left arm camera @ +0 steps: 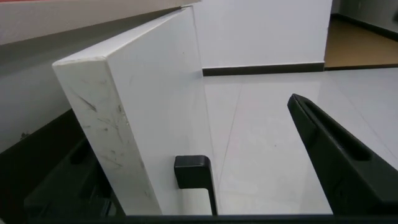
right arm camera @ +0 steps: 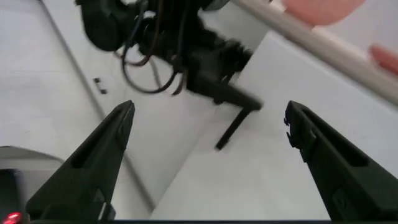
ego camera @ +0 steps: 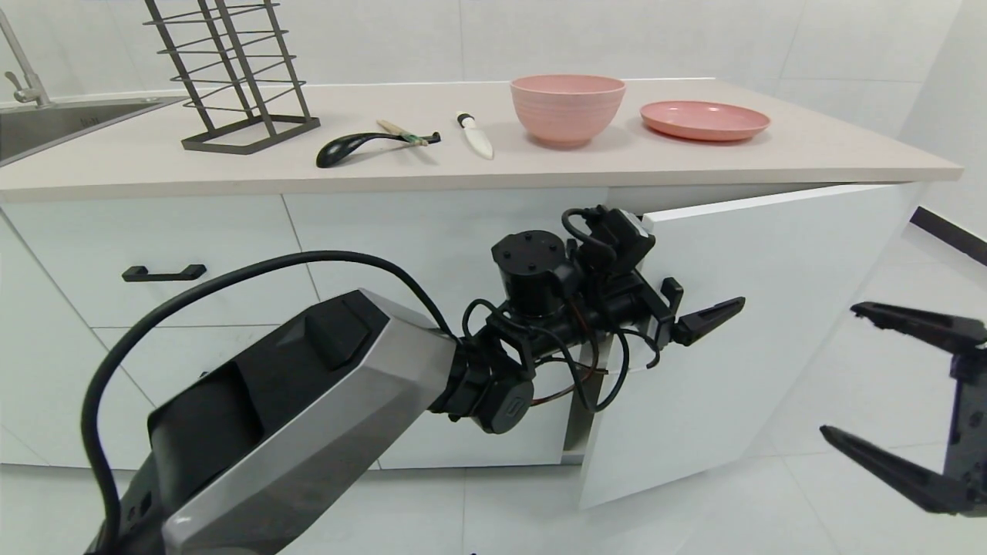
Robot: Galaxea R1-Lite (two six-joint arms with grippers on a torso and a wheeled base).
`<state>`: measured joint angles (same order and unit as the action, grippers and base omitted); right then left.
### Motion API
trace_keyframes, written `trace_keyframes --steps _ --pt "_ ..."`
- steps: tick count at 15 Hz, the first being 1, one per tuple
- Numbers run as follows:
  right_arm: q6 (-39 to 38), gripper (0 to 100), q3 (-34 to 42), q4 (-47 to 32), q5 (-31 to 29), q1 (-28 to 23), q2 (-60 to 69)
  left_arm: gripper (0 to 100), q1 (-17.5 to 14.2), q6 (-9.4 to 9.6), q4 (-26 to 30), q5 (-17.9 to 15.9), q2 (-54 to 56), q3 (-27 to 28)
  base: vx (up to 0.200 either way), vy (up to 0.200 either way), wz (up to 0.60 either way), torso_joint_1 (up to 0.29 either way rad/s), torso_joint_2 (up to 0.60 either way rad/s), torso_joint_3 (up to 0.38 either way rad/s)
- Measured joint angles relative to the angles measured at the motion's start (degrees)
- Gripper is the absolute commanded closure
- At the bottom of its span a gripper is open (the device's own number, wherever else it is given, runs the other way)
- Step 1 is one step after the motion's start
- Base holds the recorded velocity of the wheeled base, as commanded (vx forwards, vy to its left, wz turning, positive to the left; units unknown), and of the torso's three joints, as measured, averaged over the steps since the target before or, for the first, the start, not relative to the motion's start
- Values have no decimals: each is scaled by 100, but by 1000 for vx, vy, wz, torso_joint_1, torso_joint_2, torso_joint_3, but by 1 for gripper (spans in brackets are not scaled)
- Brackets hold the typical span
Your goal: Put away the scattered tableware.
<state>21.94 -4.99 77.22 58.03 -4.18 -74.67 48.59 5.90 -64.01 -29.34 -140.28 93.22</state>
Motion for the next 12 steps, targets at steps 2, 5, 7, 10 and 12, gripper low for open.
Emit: trace_keyframes --steps 2,5,7,10,12 --pt "-121 0 -535 20 -4 -140 282 0 122 1 -222 20 -10 -146 0 0 0 0 0 0" --pt "-266 0 -1202 38 -446 -345 791 0 289 4 -633 17 6 -541 0 0 0 0 0 0" --pt "-319 0 -1326 38 -616 -395 987 0 385 -2 -806 20 65 -866 0 0 0 0 0 0" --pt "-424 0 -1458 30 -797 -422 1086 0 651 -196 -1017 22 155 -1200 0 0 0 0 0 0" --pt "-490 0 -1552 30 -1022 -425 1114 0 758 -223 -991 39 169 -1221 0 0 0 0 0 0"
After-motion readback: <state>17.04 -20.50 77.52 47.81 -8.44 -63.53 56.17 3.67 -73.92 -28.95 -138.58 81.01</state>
